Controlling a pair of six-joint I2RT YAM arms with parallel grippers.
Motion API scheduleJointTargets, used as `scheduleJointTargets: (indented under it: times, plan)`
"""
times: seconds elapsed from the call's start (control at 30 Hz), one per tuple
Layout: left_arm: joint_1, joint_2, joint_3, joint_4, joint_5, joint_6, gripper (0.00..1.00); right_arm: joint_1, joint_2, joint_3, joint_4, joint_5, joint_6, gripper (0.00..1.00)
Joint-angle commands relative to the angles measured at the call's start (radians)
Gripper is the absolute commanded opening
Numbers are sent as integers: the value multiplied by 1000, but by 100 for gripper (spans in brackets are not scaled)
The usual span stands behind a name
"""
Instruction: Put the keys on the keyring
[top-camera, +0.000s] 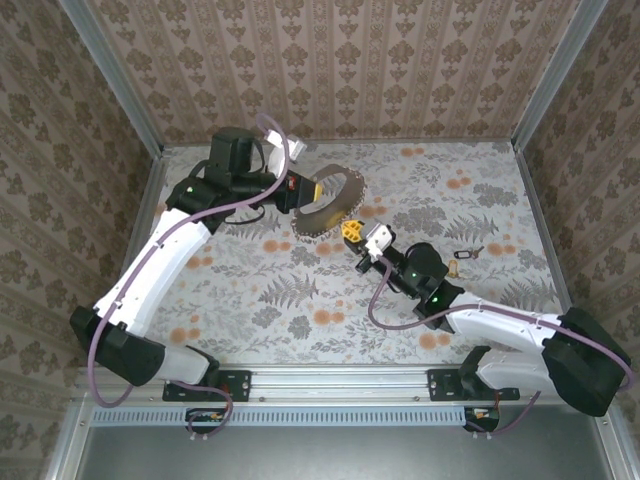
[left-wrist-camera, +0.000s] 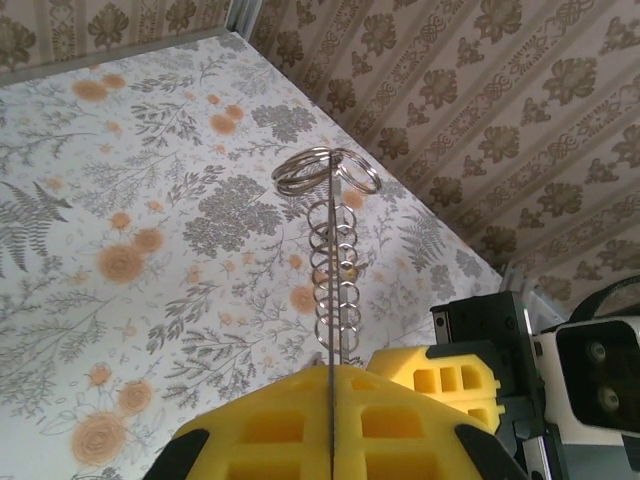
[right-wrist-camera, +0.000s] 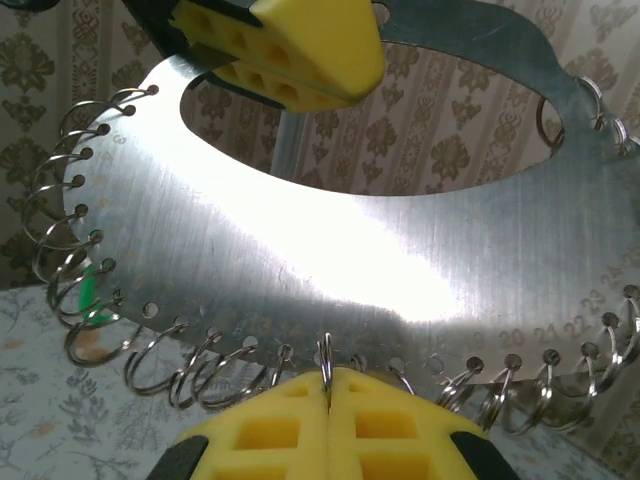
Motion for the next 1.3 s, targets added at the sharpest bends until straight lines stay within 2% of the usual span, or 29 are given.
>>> scheduleJointTargets:
  times: [0.0,0.07,0.23,0.37,0.43,0.77,0.8,1.03,1.13,1.27]
  plan:
    - [23,-30,-75,135,41,-146,9,-36,-45,69,-86,-106,93,0]
    - [32,-33,-134,179,40,-206,18,-52,-48,80,-126,-130,111,0]
    - [57,-37,-292,330,32,-323,21,-111,-42,117,-252,-270,166,0]
    - [69,-26,-369,399,18,-351,27,-139,-18,144,-347,-319,179,0]
    - [70,-16,-406,411,5,-356,36,-158,-3,156,-379,-348,198,0]
    - [72,39,-604,566,-29,-386,46,-209,100,213,-519,-422,187,0]
    - [71,49,-626,591,-63,-390,46,-209,111,223,-546,-416,169,0]
    - [68,128,-745,761,-92,-443,53,-208,178,276,-706,-330,24,0]
    - [68,128,-770,769,-131,-433,56,-195,194,292,-772,-291,-76,0]
    - [68,83,-790,724,-205,-378,61,-109,243,359,-930,-106,-268,0]
